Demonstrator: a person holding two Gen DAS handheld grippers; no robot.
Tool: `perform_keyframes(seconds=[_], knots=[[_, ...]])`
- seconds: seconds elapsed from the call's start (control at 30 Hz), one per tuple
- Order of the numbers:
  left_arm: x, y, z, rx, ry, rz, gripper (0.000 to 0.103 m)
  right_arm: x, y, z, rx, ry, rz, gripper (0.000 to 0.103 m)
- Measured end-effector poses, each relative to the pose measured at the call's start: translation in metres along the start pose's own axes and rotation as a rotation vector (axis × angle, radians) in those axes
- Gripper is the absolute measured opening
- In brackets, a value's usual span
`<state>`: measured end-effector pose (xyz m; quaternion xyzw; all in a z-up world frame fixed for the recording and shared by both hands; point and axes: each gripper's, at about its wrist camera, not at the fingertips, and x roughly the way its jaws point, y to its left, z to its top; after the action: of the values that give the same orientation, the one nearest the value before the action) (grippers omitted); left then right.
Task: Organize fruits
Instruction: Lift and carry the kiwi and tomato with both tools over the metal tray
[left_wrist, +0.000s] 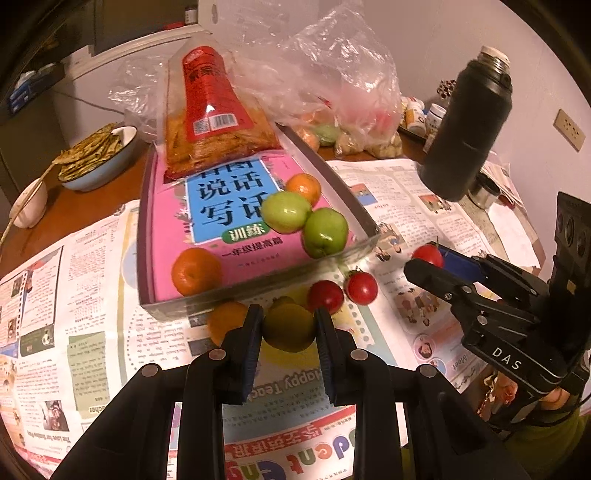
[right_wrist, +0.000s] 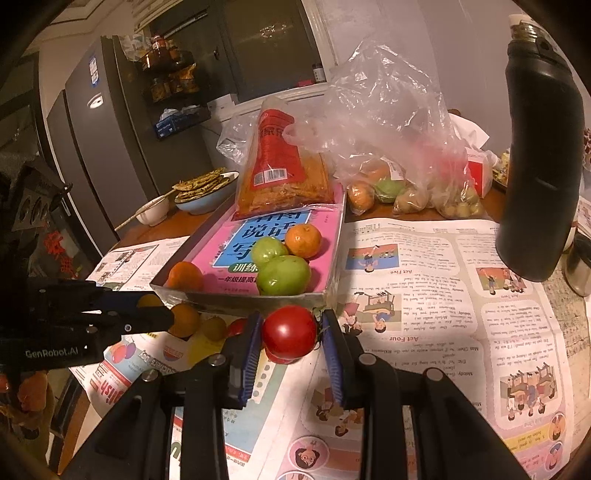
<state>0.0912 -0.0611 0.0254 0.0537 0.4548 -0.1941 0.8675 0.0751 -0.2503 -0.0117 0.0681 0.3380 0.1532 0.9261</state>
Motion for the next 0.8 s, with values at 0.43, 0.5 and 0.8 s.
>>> perform_keyframes(seconds=[0.43, 0.5, 0.8], knots=[[0.01, 0.013, 0.019, -0.011, -0.018, -0.005, 0.029, 0.012, 0.01, 0.02, -0.039, 0.003, -0.004, 0.033], [0.015, 0.014, 0.023, -0.015, -0.016, -0.008, 0.029, 0.016, 0.011, 0.025, -0.044, 0.005, -0.006, 0.033], [0.03, 0.015, 0.039, -0.019, -0.016, -0.01, 0.029, 0.029, 0.01, 0.049, -0.069, -0.012, -0.007, 0.033]])
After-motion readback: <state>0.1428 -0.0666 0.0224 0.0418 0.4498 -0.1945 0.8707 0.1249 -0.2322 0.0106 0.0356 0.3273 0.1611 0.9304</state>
